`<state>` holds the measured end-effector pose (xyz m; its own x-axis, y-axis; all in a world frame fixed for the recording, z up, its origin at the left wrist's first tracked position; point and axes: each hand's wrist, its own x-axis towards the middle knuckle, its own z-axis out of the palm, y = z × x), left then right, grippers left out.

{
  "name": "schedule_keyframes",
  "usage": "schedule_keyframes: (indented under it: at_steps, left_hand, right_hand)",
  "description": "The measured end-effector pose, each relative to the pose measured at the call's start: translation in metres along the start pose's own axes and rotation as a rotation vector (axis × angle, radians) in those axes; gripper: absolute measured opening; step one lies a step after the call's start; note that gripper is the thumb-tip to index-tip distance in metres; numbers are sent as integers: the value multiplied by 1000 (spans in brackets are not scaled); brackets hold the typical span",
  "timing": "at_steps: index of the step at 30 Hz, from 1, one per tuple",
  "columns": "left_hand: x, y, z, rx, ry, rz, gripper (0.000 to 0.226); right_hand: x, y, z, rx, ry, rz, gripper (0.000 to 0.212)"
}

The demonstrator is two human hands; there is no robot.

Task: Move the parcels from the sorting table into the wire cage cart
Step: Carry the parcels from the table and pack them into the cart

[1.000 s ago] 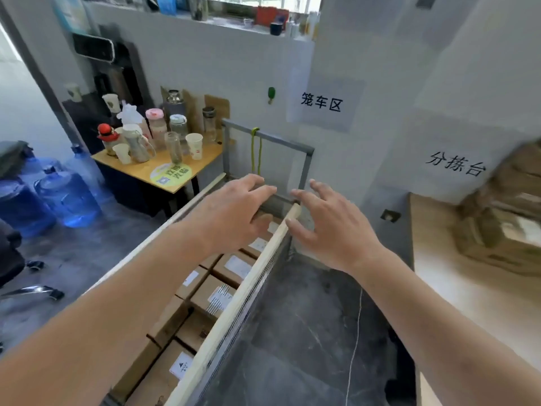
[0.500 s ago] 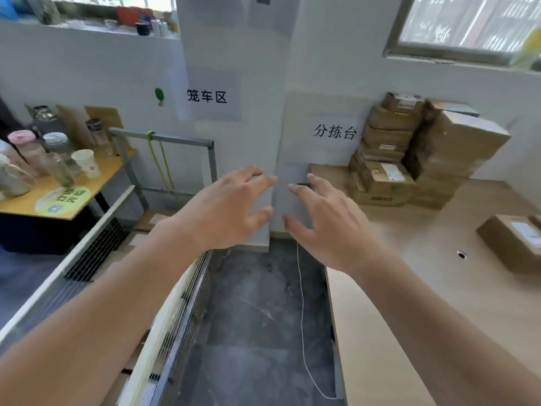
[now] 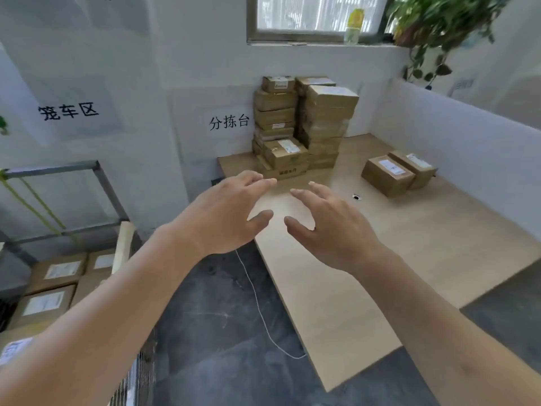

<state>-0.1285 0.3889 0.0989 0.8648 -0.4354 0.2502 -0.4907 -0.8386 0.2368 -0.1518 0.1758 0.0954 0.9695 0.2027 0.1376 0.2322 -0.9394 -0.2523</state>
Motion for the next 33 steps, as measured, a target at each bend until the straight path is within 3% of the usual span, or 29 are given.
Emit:
schedule_keyframes:
  at_steps: [10, 24, 33]
  left_hand:
    - [77, 92, 36, 22, -24, 136, 63]
    - [229, 308, 159, -2, -74, 94, 61]
    - [322, 400, 205, -8, -101, 85, 61]
  right_hand:
    - [-22, 107, -38, 9, 52, 113, 64]
    - [-47, 398, -103, 26, -4, 97, 62]
    - [-34, 533, -134, 24, -13, 107, 63]
